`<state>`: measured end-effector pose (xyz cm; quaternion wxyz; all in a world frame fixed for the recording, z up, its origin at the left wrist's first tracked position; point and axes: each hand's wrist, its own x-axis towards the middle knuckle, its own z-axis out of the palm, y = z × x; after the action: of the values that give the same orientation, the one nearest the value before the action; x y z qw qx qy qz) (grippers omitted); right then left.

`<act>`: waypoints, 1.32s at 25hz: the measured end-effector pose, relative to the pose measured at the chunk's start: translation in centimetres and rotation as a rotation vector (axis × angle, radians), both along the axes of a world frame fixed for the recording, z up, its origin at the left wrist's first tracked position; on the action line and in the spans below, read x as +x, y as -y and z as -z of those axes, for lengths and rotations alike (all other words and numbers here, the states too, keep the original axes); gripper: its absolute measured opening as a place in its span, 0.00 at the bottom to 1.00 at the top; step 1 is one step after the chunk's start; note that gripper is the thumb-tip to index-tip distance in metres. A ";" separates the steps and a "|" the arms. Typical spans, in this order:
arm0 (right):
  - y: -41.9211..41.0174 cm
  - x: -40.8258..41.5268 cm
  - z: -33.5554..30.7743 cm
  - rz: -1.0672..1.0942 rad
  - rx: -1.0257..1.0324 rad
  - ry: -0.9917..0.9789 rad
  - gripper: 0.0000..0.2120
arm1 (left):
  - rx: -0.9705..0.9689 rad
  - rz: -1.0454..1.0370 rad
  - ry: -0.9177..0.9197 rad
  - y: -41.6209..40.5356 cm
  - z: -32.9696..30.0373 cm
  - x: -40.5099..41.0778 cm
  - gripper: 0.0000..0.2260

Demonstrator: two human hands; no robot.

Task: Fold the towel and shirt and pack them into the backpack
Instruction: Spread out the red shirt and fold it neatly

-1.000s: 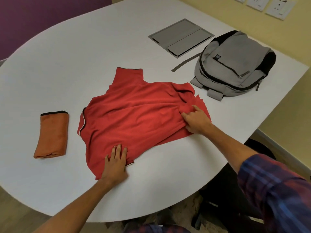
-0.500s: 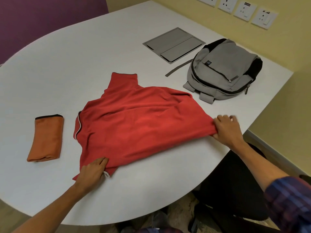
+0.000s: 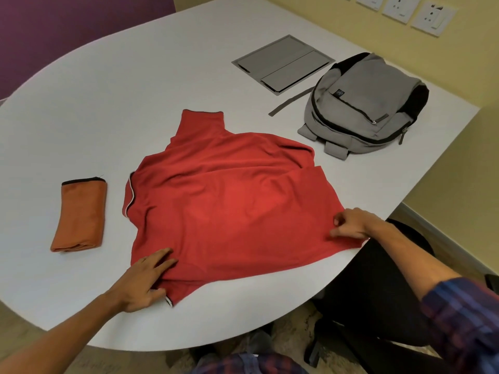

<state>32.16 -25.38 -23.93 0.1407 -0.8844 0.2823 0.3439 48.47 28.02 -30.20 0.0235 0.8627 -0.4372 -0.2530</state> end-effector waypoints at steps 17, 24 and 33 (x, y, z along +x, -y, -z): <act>3.2 14.8 -1.0 0.263 -0.135 0.584 0.13 | -0.226 -0.293 0.264 12.4 -0.6 7.8 0.17; 6.6 20.2 2.5 0.289 -0.055 0.259 0.24 | -0.337 -0.483 0.336 17.0 -0.4 15.7 0.23; 8.4 24.0 -3.2 0.391 -0.551 0.847 0.13 | 0.024 -0.516 0.316 15.8 2.3 21.8 0.36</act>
<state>56.14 -33.77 -20.68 0.0664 -0.8807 0.4401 -0.1622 70.24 12.26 -32.50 0.0087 0.9742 -0.1986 -0.1066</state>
